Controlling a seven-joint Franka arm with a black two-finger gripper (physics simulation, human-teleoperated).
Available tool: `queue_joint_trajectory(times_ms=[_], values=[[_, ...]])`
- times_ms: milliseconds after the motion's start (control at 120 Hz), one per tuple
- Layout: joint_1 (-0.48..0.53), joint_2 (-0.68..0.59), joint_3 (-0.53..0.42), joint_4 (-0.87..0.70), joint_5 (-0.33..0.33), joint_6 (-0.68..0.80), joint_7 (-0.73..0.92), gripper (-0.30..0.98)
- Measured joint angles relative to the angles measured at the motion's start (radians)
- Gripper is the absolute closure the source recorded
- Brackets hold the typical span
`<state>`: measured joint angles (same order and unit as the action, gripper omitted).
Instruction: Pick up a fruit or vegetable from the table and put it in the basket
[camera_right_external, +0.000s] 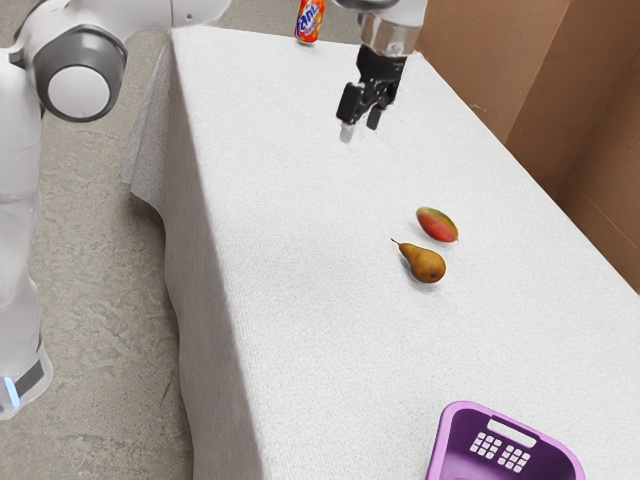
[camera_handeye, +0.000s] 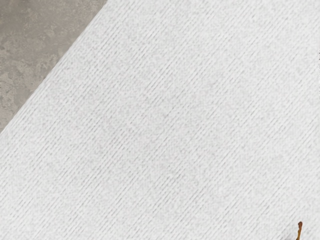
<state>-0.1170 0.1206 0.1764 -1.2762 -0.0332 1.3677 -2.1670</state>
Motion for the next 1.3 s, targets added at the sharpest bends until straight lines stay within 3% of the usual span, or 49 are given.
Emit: queue_joint_trajectory(times_ms=[158, 333, 400, 542, 933, 1300], values=[[0.065, -0.003, -0.027, 0.001, -0.036, -0.007, -0.009, 0.0], [-0.021, -0.105, -0.044, -0.003, -0.044, -0.012, -0.026, 0.0], [-0.008, 0.007, -0.046, 0.081, -0.045, -0.007, -0.023, 0.0], [0.139, 0.245, -0.091, 0.203, -0.048, 0.076, -0.013, 0.0], [0.376, 0.366, -0.211, 0.225, -0.104, 0.217, 0.059, 0.0], [0.376, 0.463, -0.288, 0.231, -0.111, 0.392, 0.109, 0.0]])
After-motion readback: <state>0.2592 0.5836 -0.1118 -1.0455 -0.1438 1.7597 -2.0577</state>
